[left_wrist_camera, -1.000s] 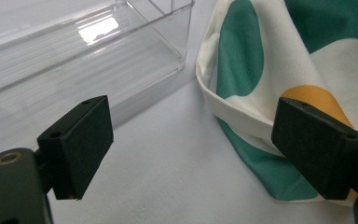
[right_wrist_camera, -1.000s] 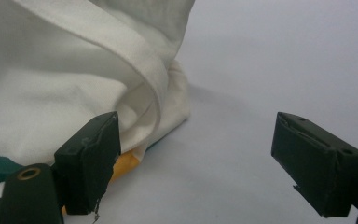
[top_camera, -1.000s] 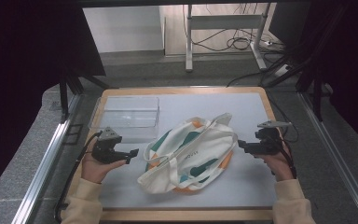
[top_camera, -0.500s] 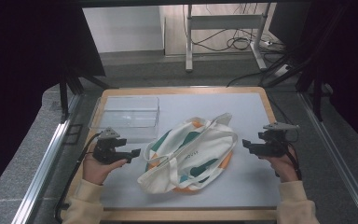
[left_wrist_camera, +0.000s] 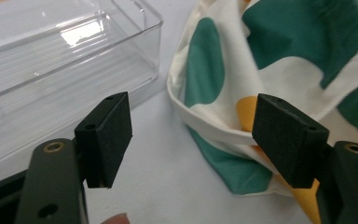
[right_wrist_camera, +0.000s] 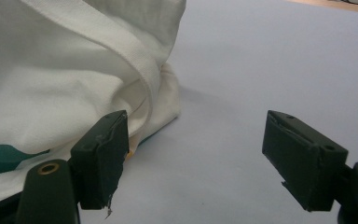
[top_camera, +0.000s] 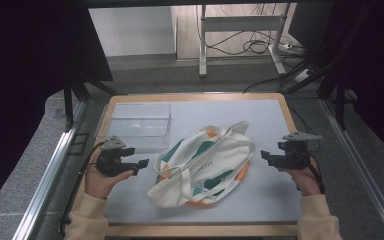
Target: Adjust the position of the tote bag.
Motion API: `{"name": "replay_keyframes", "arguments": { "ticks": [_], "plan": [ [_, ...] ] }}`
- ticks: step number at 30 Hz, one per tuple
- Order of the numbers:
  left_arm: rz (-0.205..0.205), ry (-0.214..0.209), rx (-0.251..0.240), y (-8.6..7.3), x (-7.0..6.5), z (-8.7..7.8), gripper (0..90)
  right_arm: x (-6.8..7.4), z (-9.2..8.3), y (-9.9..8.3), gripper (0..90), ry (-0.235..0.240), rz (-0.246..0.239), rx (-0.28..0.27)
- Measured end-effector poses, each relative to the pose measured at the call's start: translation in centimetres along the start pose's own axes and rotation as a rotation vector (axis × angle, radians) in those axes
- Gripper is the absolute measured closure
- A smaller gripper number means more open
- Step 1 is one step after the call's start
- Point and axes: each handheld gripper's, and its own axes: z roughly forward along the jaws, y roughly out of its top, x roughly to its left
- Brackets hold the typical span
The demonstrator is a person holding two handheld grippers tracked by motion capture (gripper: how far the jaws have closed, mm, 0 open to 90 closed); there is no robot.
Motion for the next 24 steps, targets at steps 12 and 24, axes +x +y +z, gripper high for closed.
{"name": "replay_keyframes", "arguments": {
  "ticks": [12, 24],
  "plan": [
    [0.036, -0.049, -0.003, 0.6, -1.4, -1.5, 30.5, -0.6, -0.2, 0.2, 22.1, -0.024, -0.018, -0.002],
    [0.083, -0.104, 0.01, 1.2, -3.4, -2.6, 30.9, -0.6, 0.0, 0.2, 20.9, -0.047, -0.033, 0.013]
  ]
}}
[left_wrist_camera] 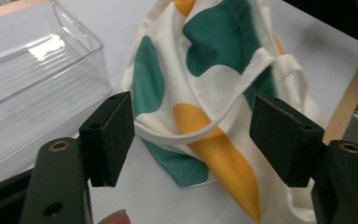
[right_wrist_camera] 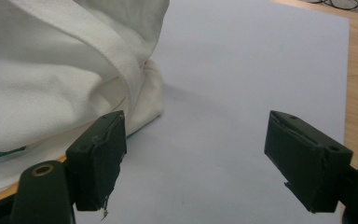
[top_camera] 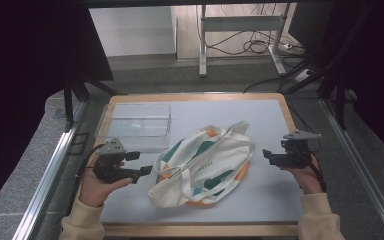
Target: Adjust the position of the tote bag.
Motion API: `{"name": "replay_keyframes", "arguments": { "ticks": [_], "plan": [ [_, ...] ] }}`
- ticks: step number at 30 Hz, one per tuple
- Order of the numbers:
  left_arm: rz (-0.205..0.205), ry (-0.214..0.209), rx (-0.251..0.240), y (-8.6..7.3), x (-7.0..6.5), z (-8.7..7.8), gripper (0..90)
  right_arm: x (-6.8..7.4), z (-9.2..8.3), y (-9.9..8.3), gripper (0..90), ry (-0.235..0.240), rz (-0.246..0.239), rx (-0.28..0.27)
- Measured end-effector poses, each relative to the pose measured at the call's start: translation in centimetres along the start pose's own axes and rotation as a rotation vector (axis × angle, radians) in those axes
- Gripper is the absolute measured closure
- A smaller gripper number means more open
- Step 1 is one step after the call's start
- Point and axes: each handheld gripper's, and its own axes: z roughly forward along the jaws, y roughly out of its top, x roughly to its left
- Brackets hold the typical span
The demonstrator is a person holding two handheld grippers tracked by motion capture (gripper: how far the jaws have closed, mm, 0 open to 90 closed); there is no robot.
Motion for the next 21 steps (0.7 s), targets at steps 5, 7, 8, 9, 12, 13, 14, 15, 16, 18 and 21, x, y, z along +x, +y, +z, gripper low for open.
{"name": "replay_keyframes", "arguments": {
  "ticks": [5, 7, 8, 9, 12, 13, 14, 15, 16, 18, 21],
  "plan": [
    [0.011, -0.018, 0.035, -0.2, -0.8, 0.5, 30.9, -0.1, 0.0, -0.1, 20.3, -0.005, 0.005, 0.0],
    [0.006, -0.034, 0.038, -0.3, -1.1, 0.5, 31.0, -0.1, 0.0, -0.1, 20.1, -0.011, 0.003, -0.002],
    [0.005, -0.048, 0.032, -0.3, -1.3, 0.4, 31.2, -0.1, 0.0, -0.1, 20.0, -0.015, 0.001, -0.003],
    [0.007, -0.058, 0.028, -0.4, -1.4, 0.4, 31.3, -0.1, 0.0, -0.1, 19.9, -0.017, 0.0, -0.003],
    [0.015, -0.067, 0.029, -0.4, -2.0, 0.3, 31.6, 0.0, 0.0, -0.1, 19.7, -0.019, 0.0, -0.001],
    [0.021, -0.071, 0.028, -0.4, -2.1, 0.2, 31.7, 0.0, 0.1, -0.1, 19.5, -0.023, -0.001, 0.001],
    [0.025, -0.075, 0.03, -0.3, -2.3, 0.3, 31.7, 0.0, 0.1, -0.1, 19.5, -0.023, -0.001, 0.001],
    [0.024, -0.079, 0.033, -0.3, -2.5, 0.3, 31.7, 0.0, 0.1, -0.1, 19.5, -0.023, 0.0, 0.004],
    [0.026, -0.082, 0.039, -0.4, -2.6, 0.5, 31.9, 0.0, 0.1, -0.1, 19.4, -0.023, -0.003, 0.007],
    [0.028, -0.097, 0.055, -0.6, -2.9, 1.0, 32.1, 0.0, 0.2, -0.1, 19.4, -0.026, -0.002, 0.009],
    [0.026, -0.115, 0.07, -0.8, -3.2, 2.0, 33.2, 0.0, 0.3, -0.2, 19.1, -0.03, -0.003, 0.012]
  ]
}}
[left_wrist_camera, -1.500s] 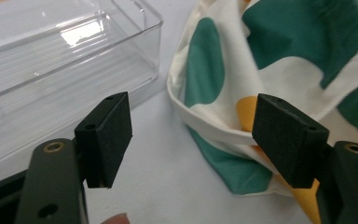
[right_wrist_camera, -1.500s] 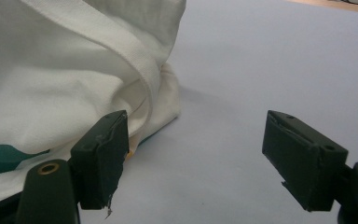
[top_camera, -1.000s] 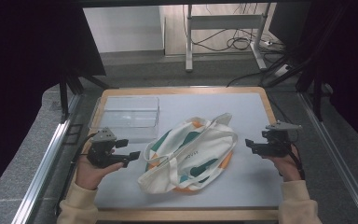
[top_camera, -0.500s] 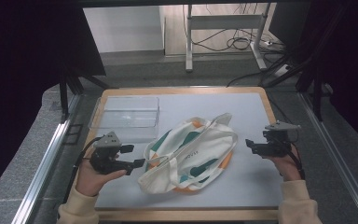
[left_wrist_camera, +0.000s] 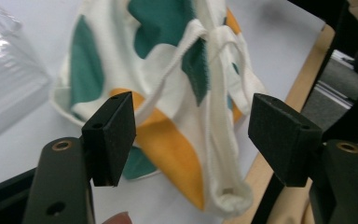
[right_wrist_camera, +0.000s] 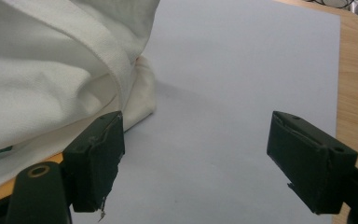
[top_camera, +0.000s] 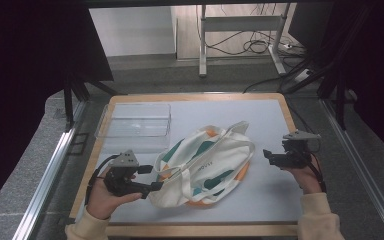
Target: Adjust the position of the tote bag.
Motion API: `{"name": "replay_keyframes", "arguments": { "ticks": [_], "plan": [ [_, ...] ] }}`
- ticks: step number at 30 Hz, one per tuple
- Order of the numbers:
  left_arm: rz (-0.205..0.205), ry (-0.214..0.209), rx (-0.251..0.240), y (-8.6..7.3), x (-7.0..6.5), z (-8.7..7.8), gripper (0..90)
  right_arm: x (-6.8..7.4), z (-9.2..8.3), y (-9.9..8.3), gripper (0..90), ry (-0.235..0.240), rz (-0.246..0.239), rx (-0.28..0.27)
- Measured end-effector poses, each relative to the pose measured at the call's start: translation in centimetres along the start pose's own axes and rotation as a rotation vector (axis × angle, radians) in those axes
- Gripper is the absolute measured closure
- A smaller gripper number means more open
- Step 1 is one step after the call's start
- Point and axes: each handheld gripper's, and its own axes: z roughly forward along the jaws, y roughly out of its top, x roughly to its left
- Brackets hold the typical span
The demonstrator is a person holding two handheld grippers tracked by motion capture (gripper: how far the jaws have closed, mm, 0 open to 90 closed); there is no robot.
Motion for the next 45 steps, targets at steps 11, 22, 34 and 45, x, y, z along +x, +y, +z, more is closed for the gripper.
{"name": "replay_keyframes", "arguments": {
  "ticks": [11, 22, 34, 45],
  "plan": [
    [0.034, -0.002, 0.122, -0.3, -0.9, 2.8, 59.0, 0.0, 0.2, -0.1, 18.8, -0.006, 0.007, 0.012],
    [0.023, -0.042, 0.148, -0.6, -0.1, 3.2, 84.7, -0.1, 0.4, -0.2, 18.8, -0.002, -0.001, 0.02],
    [0.011, -0.054, 0.145, -0.7, 0.1, 3.3, 84.6, 0.4, -0.7, 0.8, 21.3, 0.073, -0.058, -0.039],
    [0.021, -0.065, 0.15, -0.7, 0.3, 3.2, 84.6, 0.9, -0.1, 3.2, 21.5, 0.119, -0.157, -0.032]
  ]
}}
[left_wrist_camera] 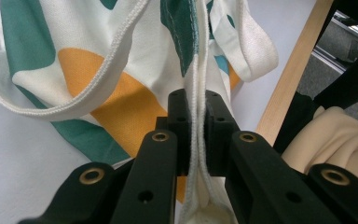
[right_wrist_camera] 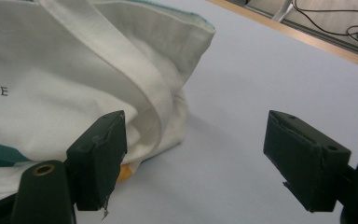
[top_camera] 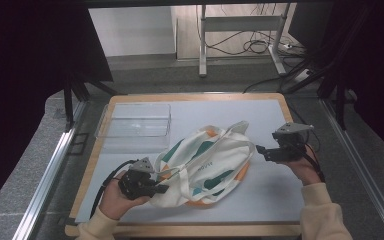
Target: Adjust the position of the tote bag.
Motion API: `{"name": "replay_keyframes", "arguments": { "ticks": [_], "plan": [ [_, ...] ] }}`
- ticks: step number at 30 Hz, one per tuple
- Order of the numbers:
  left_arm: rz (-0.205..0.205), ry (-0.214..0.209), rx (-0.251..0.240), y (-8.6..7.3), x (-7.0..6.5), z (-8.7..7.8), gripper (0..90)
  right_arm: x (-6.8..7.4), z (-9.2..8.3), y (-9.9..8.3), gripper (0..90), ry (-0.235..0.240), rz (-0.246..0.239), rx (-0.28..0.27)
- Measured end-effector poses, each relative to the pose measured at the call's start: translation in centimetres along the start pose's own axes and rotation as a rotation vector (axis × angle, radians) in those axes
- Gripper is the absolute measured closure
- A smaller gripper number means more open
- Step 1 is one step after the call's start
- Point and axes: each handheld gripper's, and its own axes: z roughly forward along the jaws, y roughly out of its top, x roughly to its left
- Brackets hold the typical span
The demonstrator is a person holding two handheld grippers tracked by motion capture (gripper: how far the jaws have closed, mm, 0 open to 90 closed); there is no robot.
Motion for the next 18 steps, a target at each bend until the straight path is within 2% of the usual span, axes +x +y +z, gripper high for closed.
{"name": "replay_keyframes", "arguments": {
  "ticks": [6, 8, 11, 14, 18],
  "plan": [
    [-0.001, 0.0, -0.001, 0.1, 0.0, 0.0, 84.5, -0.9, -0.1, 1.0, 21.4, 0.01, -0.005, 0.018],
    [0.002, -0.02, -0.004, 0.1, 0.0, -0.1, 84.5, -1.2, 0.0, 1.4, 21.3, 0.004, -0.011, 0.019],
    [0.008, -0.003, 0.003, 0.2, -0.2, 0.0, 84.5, -1.6, 0.2, 2.0, 21.2, 0.001, -0.015, 0.021],
    [0.003, -0.007, 0.003, 0.2, 0.0, 0.0, 84.5, -1.9, 0.9, 2.5, 20.7, 0.014, -0.015, 0.024],
    [0.002, -0.006, 0.0, 0.2, 0.0, -0.1, 84.5, -2.1, 2.2, 3.4, 20.2, 0.03, -0.033, 0.061]
  ]
}}
